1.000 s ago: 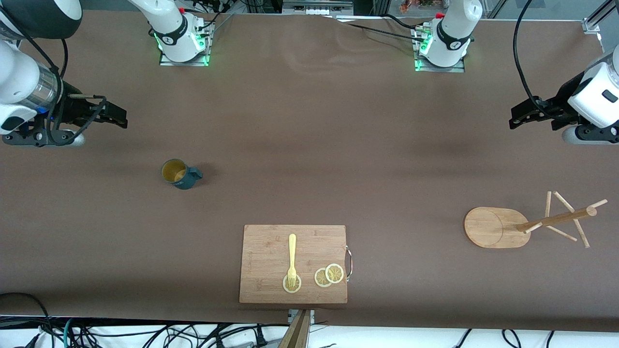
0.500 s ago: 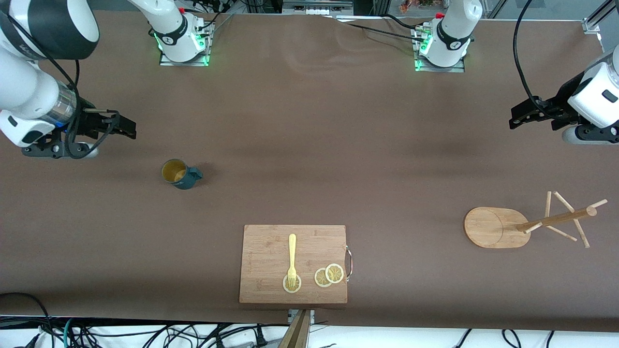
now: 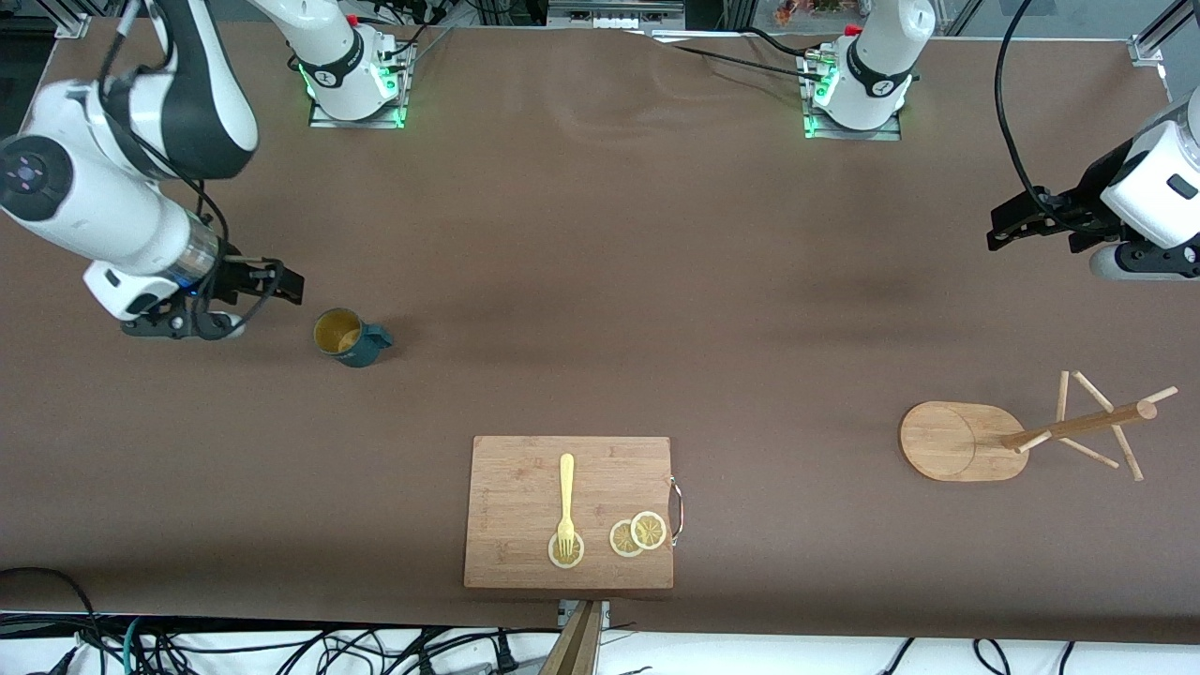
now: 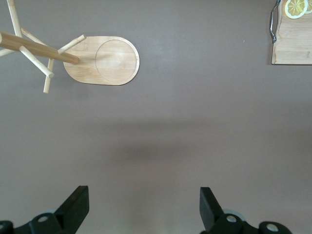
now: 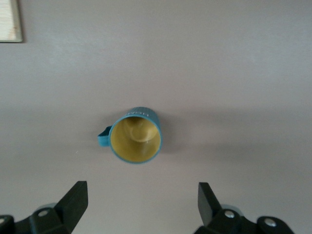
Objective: Pass cup and hang on rack
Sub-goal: 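Move the right gripper down to the teal mug's rim, then close the right gripper on the teal mug's rim and lift it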
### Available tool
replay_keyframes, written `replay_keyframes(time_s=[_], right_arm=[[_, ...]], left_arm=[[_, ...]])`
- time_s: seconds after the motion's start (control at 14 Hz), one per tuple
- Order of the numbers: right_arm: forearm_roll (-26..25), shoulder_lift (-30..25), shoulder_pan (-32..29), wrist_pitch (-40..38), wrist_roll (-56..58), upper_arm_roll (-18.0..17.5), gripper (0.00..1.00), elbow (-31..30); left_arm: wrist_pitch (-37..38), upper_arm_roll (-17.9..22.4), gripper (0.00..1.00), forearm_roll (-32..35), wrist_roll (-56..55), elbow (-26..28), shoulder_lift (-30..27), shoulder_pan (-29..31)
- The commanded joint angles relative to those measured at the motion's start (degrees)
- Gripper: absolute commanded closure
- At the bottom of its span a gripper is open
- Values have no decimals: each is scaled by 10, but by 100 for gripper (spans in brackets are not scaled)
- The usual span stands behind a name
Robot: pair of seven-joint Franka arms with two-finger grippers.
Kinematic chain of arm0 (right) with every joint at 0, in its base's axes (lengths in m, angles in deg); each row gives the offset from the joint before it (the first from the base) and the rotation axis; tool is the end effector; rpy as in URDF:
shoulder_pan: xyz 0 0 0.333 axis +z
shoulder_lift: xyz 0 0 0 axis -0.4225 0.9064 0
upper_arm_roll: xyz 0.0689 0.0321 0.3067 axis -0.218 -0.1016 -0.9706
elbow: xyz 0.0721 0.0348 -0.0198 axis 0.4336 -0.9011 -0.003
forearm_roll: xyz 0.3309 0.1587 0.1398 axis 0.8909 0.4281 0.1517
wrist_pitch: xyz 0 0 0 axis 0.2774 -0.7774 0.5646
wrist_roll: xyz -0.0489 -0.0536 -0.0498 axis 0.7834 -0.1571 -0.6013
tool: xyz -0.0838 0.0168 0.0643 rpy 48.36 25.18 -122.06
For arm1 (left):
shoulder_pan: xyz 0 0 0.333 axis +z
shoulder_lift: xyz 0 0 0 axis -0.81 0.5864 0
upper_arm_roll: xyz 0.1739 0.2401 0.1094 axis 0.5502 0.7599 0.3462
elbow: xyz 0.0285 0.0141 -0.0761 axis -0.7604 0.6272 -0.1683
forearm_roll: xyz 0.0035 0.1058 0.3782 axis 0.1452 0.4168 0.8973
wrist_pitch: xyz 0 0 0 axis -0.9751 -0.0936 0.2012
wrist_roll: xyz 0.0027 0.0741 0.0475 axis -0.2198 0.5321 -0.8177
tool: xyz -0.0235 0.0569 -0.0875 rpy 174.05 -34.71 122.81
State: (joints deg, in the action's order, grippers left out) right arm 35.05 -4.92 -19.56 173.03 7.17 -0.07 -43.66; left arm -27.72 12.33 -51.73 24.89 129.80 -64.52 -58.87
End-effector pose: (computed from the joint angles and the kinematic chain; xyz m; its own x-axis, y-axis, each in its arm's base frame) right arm 0.5809 0.0631 0.3984 0.9971 0.0085 -0.0755 0.0089 -0.9999 0.0049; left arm 0.5718 -0.0331 0.6080 0.9954 0.0195 -0.0938 0.0222 -0.9993 0.0285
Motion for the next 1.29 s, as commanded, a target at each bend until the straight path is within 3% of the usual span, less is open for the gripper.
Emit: replay_keyframes(time_s=[0.0, 0.36, 0.64, 0.86, 1.21], right_arm=[[-8, 28, -3, 37, -6, -2, 0, -5], [-8, 84, -4, 106, -1, -1, 0, -10], [-9, 81, -5, 162, 13, 5, 0, -79], [-9, 76, -5, 160, 77, 21, 0, -90], [-7, 99, -5, 175, 81, 24, 2, -90]], left_arm=[[4, 1, 0, -2, 6, -18, 8, -1], [4, 1, 0, -3, 6, -18, 8, 0], [4, 1, 0, -3, 7, -18, 8, 0], [4, 1, 0, -3, 7, -18, 8, 1], [4, 1, 0, -3, 7, -18, 8, 1]])
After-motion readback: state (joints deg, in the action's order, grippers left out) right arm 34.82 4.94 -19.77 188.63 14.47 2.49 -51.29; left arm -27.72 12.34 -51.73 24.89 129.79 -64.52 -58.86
